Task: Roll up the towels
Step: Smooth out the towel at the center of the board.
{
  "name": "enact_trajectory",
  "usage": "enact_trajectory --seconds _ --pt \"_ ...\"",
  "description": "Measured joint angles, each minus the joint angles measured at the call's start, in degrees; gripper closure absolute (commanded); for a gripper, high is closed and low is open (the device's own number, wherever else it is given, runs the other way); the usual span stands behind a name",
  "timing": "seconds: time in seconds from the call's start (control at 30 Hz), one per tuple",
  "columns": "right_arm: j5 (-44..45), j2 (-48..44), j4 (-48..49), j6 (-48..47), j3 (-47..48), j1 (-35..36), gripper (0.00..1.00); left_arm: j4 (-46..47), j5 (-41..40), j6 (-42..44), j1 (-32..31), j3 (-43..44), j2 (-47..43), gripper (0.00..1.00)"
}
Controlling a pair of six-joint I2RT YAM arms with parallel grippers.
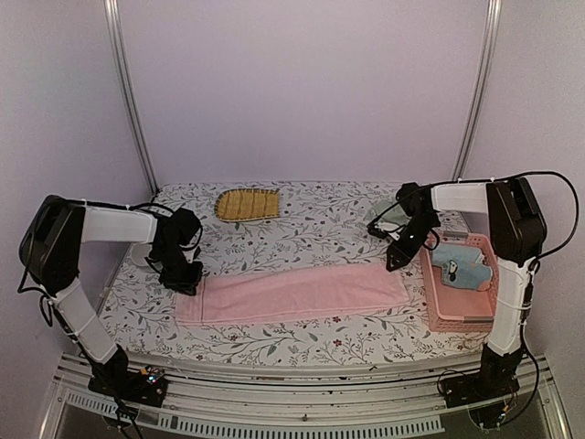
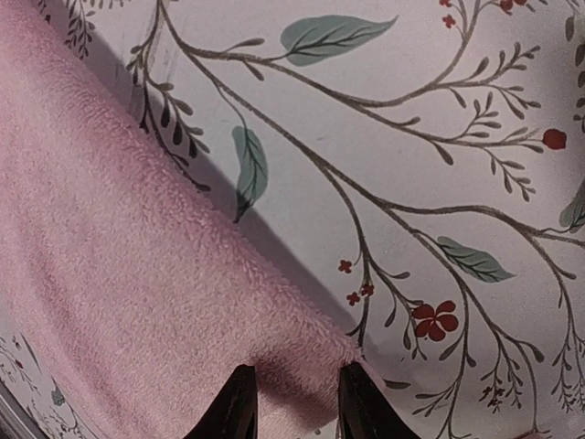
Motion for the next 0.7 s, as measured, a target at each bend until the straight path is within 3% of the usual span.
enact_trajectory --seconds 0.4,0.7 --pt "10.3 4.0 3.3 5.1 6.6 0.6 0.63 1.3 -1.2 -1.7 0.2 -0.4 -0.2 0.88" --pt "12.5 11.6 3.0 6.0 23.2 0.2 0.63 8.3 5.7 -3.7 0.9 -2.0 -8.6 0.81"
